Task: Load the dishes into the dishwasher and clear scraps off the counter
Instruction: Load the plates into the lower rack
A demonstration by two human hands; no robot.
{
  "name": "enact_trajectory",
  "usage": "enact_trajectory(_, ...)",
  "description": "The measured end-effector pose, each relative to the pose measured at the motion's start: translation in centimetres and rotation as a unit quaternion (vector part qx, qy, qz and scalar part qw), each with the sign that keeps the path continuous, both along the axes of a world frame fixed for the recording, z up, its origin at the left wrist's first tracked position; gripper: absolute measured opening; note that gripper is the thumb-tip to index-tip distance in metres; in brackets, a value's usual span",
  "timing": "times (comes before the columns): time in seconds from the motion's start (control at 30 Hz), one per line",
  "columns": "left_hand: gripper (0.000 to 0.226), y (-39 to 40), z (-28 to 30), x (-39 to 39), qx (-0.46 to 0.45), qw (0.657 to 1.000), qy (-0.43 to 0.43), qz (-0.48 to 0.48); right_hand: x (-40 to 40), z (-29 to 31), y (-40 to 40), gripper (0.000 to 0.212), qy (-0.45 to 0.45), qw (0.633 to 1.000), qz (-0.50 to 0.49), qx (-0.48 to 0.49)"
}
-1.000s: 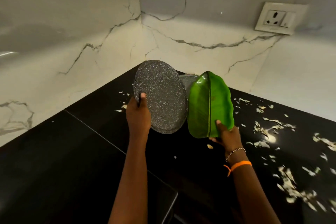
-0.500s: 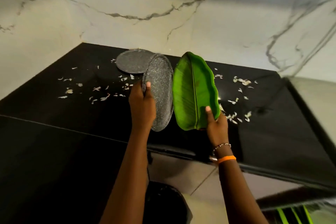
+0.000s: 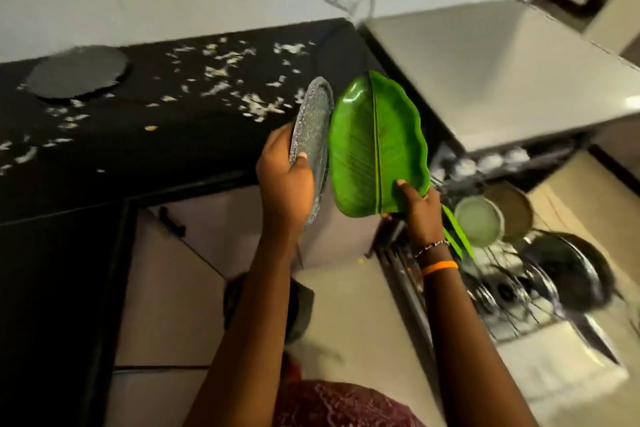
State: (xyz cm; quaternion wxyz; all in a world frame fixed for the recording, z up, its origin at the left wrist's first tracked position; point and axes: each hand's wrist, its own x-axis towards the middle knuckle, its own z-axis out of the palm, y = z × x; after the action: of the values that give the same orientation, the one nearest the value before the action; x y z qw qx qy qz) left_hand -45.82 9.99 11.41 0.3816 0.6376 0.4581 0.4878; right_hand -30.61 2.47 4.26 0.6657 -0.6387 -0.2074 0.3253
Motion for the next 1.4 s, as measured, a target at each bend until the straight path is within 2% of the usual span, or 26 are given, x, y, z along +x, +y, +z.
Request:
enact_trajectory(0.13, 0.049, -5.3, -1.5, 6.0, -0.013, 0.998, -0.008, -0.064, 5.8, -1.0, -9.5, 0.002, 0.069, 0.996, -0.058, -0.001)
enact_trajectory(0.3, 0.047, -10.5, -3.5, 14.3, -0.016, 0.986, 0.060, -0.155, 12.3, -2.6, -18.9, 0.011, 0.101, 0.982, -0.153, -0.049)
enact_trajectory(0.4, 0.047, -12.4, -5.4, 18.5, -0.043, 0.974, 0.087, -0.203, 14.9, -4.2, -22.2, 0.015, 0.139, 0.962, -0.218, -0.083)
enact_trajectory(0.53, 0.049, -14.3, -9.0, 24.3, -0.079, 0.957, 0.127, -0.249, 18.6, -7.3, -24.6, 0.024, 0.168, 0.940, -0.262, -0.141)
enact_trajectory(0.63, 0.046, -15.0, -12.3, 28.9, -0.110, 0.943, 0.150, -0.276, 22.2, -9.6, -24.9, 0.022, 0.194, 0.920, -0.285, -0.185)
enact_trajectory(0.87, 0.054, -13.7, -16.9, 38.9, -0.216, 0.922, 0.199, -0.254, 31.2, -13.1, -23.5, 0.027, 0.184, 0.906, -0.220, -0.312)
enact_trajectory(1.07, 0.057, -12.7, -19.7, 45.2, -0.242, 0.897, 0.241, -0.280, 37.7, -16.0, -22.7, 0.029, 0.167, 0.895, -0.198, -0.363)
enact_trajectory(1.23, 0.048, -13.3, -21.7, 48.9, -0.262, 0.910, 0.227, -0.229, 43.3, -18.5, -22.6, 0.029, 0.158, 0.892, -0.193, -0.376)
enact_trajectory(1.4, 0.049, -14.4, -24.2, 53.9, -0.305, 0.920, 0.198, -0.143, 51.1, -20.8, -22.5, 0.016, 0.087, 0.911, -0.158, -0.372)
